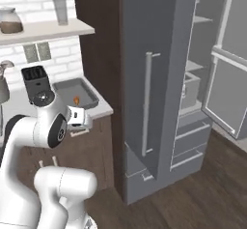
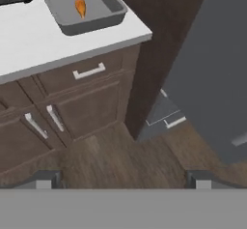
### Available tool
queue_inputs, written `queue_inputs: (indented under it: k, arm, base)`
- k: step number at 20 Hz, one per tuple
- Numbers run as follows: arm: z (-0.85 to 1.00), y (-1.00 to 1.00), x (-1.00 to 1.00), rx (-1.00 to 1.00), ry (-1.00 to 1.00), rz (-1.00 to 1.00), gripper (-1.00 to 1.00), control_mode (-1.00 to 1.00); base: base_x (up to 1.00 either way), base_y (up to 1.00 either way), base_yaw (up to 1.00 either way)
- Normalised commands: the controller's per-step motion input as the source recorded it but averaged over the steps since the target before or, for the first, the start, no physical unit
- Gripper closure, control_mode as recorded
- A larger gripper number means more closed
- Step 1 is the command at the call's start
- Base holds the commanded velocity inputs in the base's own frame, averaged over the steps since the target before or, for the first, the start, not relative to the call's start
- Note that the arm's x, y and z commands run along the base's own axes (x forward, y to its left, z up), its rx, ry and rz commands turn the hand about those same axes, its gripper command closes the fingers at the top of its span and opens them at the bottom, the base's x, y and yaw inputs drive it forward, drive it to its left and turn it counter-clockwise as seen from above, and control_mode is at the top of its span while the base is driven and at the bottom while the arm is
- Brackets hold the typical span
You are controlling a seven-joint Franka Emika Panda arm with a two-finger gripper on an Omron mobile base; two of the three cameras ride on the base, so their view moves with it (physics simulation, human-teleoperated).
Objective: Place one mushroom and one chicken drumstick in each tupperware on the nearby counter, to pack two identical lunches.
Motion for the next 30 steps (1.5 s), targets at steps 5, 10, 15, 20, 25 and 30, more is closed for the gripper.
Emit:
queue_inputs:
  k: [5, 10, 15, 20, 25, 30]
  arm:
    - [0.00, 0.00, 0.00, 0.00, 0.00, 0.00, -1.00, 1.00]
    - [0.00, 0.00, 0.00, 0.00, 0.00, 0.00, -1.00, 1.00]
    - [0.00, 0.00, 0.00, 0.00, 0.00, 0.00, -1.00, 1.00]
    - [0.00, 0.00, 0.00, 0.00, 0.00, 0.00, -1.00, 1.00]
    - [0.00, 0.00, 0.00, 0.00, 0.00, 0.00, -1.00, 1.00]
    - [0.00, 0.00, 0.00, 0.00, 0.00, 0.00, -1.00, 1.00]
  base:
    - [-0.66, 0.01, -0.85]
    - [-0.38, -0.02, -0.90]
    - [0.12, -0.83, -0.76]
    - [0.93, -0.65, -0.29]
    - [1.00, -0.24, 0.00]
    - [1.00, -0.15, 0.00]
